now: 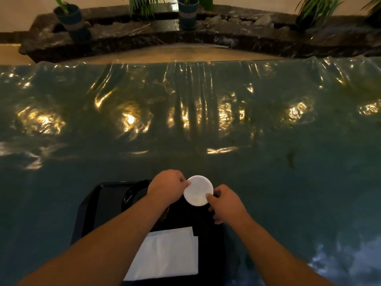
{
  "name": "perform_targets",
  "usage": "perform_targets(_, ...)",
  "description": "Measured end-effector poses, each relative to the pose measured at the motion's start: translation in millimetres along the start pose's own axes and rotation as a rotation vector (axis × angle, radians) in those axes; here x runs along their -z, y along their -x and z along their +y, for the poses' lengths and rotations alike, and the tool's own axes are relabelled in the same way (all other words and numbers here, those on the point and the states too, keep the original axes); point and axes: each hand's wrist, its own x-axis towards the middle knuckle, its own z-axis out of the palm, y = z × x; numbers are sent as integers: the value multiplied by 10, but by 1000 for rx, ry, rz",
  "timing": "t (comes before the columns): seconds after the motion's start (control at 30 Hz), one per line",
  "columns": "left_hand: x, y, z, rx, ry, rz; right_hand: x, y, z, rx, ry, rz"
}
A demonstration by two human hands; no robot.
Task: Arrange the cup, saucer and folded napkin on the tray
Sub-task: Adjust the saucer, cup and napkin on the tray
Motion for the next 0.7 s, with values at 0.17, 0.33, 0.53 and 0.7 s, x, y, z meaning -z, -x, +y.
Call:
perform_targets(0.17,-75,-9,-44,77,5,-81,46,-128,-50,29,-119,23)
perform_targets(0.33,-139,36,-5,73,-70,-93,165,-248,-159,50,-114,-5)
perform_targets(0.53,-105,96,-46,9,-91,-163,174,-260,-260,61,-28,60)
perform_targets(0.7,-25,70,-84,39,61,-60,152,-137,-153,112,115,106)
